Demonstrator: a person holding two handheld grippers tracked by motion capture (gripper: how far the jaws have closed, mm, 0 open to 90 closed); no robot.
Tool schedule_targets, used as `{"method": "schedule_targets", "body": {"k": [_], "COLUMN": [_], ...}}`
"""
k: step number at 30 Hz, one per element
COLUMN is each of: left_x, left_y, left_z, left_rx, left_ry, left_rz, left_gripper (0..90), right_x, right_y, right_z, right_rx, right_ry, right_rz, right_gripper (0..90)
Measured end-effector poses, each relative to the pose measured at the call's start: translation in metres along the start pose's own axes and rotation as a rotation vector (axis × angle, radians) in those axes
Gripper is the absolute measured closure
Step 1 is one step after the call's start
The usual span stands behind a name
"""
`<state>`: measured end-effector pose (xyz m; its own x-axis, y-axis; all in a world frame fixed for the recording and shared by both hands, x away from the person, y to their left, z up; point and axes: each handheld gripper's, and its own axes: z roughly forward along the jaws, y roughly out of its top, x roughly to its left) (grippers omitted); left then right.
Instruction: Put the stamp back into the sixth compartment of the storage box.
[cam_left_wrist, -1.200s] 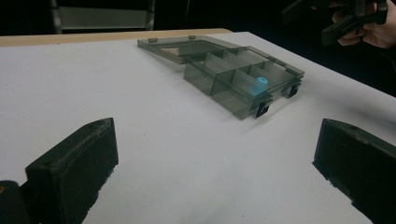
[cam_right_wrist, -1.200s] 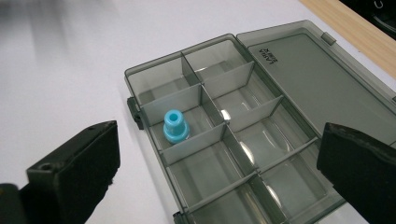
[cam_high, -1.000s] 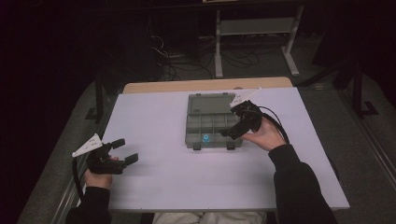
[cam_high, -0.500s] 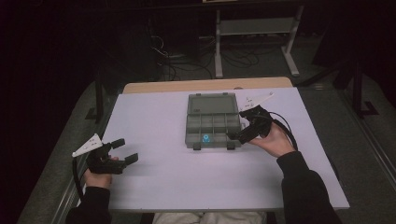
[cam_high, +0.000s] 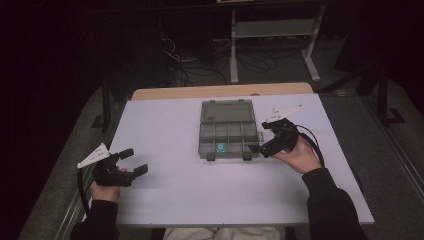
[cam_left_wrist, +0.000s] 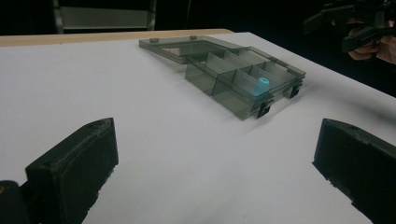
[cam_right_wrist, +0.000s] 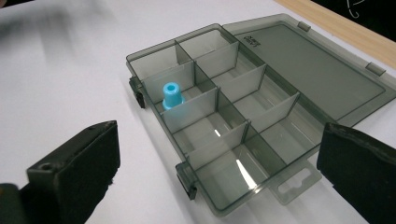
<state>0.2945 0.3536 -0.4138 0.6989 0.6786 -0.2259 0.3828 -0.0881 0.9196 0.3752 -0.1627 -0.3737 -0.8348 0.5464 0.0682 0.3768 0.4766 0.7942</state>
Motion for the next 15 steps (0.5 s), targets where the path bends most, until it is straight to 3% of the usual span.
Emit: {"method": "schedule_targets", "body": {"k": [15], "left_x": [0.0], "left_y": [0.0], "left_z": [-0.001], "left_rx": [-0.005], "left_ry": [0.001], "left_rz": [-0.002], "left_gripper": [0.0], "right_x": [0.001], "right_y": [-0.024], "right_z": [-0.012], "right_rx": [-0.061], "right_ry": [-0.011], "right_rz": [0.029], "right_gripper": [0.0]}}
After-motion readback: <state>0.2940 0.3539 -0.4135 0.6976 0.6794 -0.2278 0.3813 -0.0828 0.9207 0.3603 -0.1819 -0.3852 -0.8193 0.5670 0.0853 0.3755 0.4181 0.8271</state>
